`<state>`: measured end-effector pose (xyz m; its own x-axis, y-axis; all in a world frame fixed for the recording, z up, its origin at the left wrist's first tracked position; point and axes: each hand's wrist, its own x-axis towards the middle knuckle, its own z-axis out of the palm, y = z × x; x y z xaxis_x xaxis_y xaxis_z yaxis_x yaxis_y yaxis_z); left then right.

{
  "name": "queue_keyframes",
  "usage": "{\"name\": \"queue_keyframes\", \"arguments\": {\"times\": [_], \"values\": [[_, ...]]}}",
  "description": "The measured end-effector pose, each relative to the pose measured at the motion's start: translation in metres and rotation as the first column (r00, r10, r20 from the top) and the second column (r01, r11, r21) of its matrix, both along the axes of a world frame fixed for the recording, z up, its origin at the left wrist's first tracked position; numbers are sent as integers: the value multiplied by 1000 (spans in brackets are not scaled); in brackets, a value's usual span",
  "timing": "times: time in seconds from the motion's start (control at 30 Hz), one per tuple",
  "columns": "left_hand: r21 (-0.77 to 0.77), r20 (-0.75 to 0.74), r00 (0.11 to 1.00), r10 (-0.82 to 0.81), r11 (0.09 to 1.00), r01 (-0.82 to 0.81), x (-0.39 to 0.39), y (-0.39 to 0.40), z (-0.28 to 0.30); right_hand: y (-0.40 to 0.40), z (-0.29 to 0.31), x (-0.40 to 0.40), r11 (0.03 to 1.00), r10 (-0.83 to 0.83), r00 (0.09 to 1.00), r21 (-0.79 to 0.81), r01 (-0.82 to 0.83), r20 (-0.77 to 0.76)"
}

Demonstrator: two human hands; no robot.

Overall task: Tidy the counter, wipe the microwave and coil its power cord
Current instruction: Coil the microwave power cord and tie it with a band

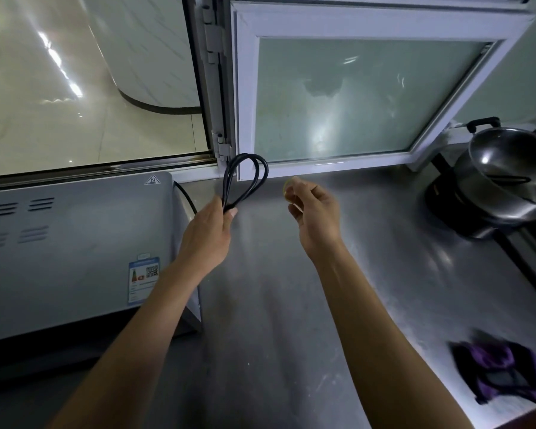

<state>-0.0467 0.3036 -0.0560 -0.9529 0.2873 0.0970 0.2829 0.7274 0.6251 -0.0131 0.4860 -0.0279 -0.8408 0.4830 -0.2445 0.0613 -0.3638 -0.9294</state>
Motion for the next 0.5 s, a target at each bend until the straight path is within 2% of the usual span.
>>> {"name": "queue_keyframes", "arguments": {"times": [0.17, 0.5], "values": [[-37, 5, 1000, -4, 999, 5, -3, 2, -6, 0, -7, 0, 1000, 5, 1000, 8, -5, 22], [-71, 25, 1000, -17, 997, 18, -5, 4, -16, 3, -16, -4, 992, 35, 999, -122, -33, 11]]}}
